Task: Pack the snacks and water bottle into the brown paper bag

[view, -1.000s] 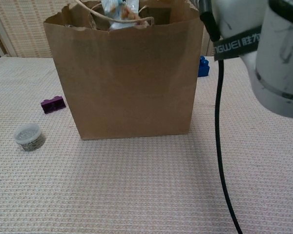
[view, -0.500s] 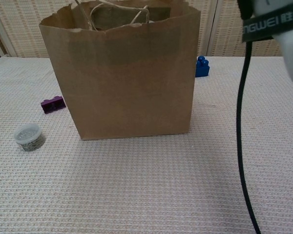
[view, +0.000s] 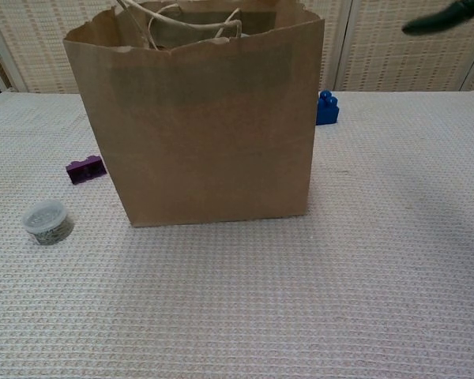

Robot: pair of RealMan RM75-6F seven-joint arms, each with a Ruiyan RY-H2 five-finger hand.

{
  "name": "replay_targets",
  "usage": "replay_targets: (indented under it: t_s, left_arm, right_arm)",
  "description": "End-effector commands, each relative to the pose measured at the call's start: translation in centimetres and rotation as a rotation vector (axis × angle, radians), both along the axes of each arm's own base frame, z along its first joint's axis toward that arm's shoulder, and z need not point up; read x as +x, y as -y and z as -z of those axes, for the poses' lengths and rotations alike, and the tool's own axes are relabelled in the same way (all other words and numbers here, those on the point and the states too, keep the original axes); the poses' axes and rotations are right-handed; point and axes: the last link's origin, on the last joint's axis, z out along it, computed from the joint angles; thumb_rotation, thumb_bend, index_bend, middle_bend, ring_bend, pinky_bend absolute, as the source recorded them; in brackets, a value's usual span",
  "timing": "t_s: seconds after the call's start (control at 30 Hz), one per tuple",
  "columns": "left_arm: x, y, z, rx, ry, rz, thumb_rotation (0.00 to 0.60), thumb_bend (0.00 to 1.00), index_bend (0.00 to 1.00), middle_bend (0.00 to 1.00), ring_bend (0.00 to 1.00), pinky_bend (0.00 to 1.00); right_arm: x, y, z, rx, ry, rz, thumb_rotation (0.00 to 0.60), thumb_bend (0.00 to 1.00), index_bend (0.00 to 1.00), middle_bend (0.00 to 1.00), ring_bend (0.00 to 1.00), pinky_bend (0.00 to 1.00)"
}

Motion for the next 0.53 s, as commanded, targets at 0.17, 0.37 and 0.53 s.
replay_targets:
  t_s: [0.17, 0.37, 0.53]
  left_arm:
    - [-0.2, 0.0, 0.3, 0.036, -0.021, 0.027, 0.600, 0.37, 0.00, 0.00, 0.00, 0.03]
    - [-0.6, -0.2, 0.5, 0.050, -0.032, 0.022, 0.600, 0.36, 0.00, 0.00, 0.00, 0.03]
    - [-0.8, -0.5, 0.4, 0.075, -0.022, 0.022, 0.600, 0.36, 0.00, 0.00, 0.00, 0.03]
  right_arm:
    - [-13.2, -7.6, 0.9, 0.042, -0.353, 0.111, 0.600, 0.00, 0.00, 0.00, 0.00, 0.00]
    - [-16.3, -9.7, 1.5, -0.029, -0.367, 0.138, 0.600, 0.00, 0.00, 0.00, 0.00, 0.00]
    - [-17.2, -10.1, 1.1, -0.072, -0.378, 0.155, 0.600, 0.00, 0.00, 0.00, 0.00, 0.00]
